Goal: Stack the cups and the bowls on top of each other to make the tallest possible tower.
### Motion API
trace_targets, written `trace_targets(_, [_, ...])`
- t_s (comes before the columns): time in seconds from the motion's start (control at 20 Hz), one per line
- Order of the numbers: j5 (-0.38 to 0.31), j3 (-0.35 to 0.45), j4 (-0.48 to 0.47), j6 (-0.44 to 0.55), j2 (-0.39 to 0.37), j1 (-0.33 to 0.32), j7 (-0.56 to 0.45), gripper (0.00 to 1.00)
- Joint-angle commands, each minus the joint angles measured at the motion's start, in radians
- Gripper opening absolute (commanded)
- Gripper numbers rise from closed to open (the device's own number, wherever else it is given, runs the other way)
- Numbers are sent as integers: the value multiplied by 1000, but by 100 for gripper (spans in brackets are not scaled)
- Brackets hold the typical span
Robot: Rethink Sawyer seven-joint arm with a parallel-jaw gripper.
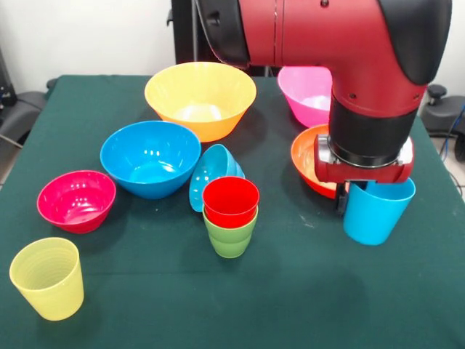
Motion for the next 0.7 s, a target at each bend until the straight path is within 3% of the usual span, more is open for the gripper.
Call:
trace_targets(0.05, [5, 64, -91, 161, -19, -37, 34, 0])
trace_targets(0.7, [-22, 71, -194, 309, -29, -91, -50, 0])
